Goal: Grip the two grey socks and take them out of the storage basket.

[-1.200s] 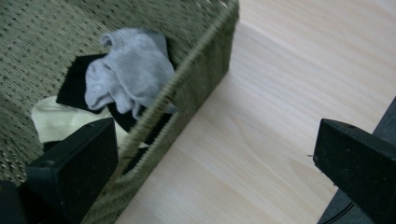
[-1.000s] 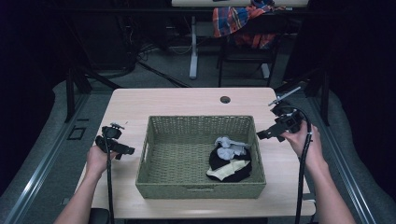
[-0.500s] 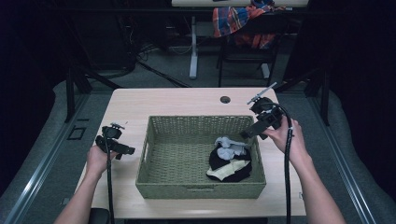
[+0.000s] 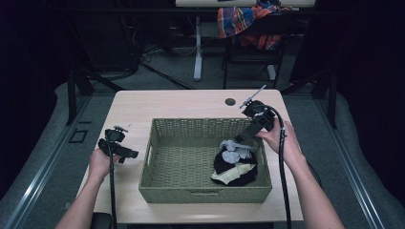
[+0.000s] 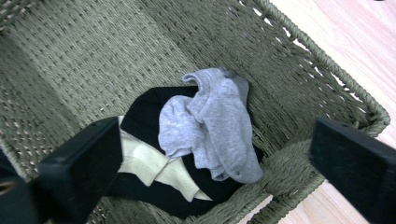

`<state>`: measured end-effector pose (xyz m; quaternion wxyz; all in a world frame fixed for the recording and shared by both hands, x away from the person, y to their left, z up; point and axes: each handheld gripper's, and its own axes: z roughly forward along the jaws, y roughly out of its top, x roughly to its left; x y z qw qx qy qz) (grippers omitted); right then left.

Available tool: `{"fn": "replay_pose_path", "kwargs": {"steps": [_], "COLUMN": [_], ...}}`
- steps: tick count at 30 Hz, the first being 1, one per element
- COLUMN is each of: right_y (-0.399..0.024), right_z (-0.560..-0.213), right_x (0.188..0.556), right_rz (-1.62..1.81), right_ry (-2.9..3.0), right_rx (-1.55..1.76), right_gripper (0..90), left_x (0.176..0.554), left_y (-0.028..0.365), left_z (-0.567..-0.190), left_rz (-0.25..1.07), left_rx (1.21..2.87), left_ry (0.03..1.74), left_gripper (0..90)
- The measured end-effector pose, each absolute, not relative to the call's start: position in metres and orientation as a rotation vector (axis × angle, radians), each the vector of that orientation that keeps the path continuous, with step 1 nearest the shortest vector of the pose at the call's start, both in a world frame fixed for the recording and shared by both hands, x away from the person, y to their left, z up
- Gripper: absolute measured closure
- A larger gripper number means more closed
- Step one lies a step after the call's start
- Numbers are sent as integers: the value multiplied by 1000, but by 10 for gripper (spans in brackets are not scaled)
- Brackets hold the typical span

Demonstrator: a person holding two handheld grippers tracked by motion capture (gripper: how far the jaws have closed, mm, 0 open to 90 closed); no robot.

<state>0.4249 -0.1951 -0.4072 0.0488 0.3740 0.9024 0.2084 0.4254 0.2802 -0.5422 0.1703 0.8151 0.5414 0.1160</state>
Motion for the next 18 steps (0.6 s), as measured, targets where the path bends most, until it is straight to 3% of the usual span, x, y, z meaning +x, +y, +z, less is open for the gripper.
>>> {"fn": "replay_pose_path", "kwargs": {"steps": [18], "right_y": [-180], "right_z": [-447], "right_x": [434], "right_rz": [418], "right_ry": [2817], "right_rx": [1191], "right_gripper": [302], "left_x": [426], "left_y": [281], "left_z": [-541], "left_rz": [328], "left_rx": [2313], "left_ry": [1537], "left_gripper": [1]}}
